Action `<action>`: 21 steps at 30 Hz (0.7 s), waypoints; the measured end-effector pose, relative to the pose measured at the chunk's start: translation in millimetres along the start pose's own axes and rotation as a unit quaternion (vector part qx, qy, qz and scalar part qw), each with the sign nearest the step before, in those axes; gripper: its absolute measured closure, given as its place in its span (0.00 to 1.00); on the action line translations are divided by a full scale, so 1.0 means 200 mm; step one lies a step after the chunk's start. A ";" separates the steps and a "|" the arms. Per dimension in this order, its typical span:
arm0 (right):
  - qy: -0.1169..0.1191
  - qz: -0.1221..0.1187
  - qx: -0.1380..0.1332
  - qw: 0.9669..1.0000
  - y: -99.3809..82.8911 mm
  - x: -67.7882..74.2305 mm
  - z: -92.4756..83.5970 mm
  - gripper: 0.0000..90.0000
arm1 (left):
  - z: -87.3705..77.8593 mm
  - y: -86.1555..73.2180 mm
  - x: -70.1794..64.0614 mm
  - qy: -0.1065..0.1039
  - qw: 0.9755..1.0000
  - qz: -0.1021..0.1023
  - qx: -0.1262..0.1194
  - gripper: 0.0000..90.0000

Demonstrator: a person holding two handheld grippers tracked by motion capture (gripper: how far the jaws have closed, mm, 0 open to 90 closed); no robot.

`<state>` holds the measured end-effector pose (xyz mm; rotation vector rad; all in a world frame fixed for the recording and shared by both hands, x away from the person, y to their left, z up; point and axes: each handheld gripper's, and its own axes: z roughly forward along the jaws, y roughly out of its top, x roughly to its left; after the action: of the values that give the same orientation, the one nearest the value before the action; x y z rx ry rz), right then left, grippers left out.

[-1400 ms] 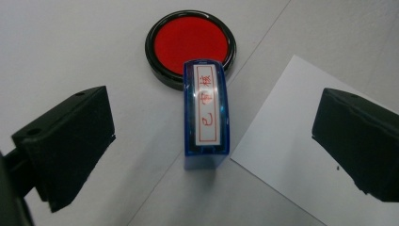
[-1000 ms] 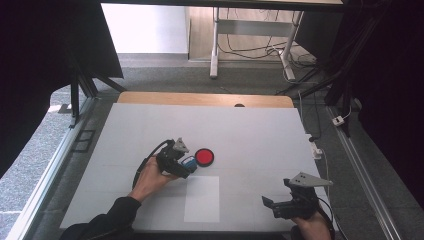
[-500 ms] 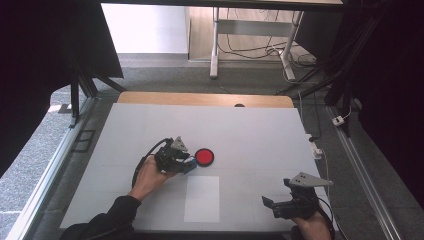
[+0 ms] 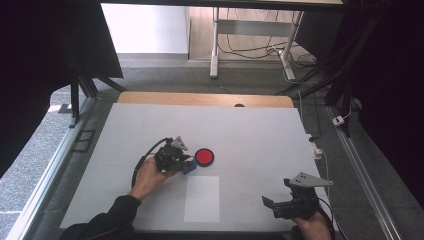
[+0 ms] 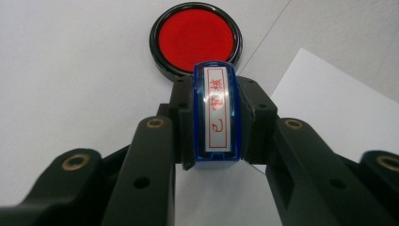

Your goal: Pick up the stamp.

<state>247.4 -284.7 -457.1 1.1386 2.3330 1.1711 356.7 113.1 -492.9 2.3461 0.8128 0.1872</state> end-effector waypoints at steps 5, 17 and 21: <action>0.000 -0.001 -0.001 1.000 0.00 0.00 0.00 0.00 | -0.04 0.01 0.00 0.005 1.000 0.001 -0.003 0.78; 0.000 -0.003 -0.002 1.000 0.00 0.00 0.00 0.00 | -0.13 0.01 0.00 -0.020 0.999 -0.005 -0.029 0.78; 0.000 -0.003 -0.003 1.000 0.00 0.00 0.00 0.00 | -0.17 0.01 -0.01 -0.029 0.999 0.001 -0.041 0.78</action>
<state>246.8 -284.7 -456.9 1.1291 2.3296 1.1737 345.0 128.3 -464.5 2.2646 0.7610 0.1491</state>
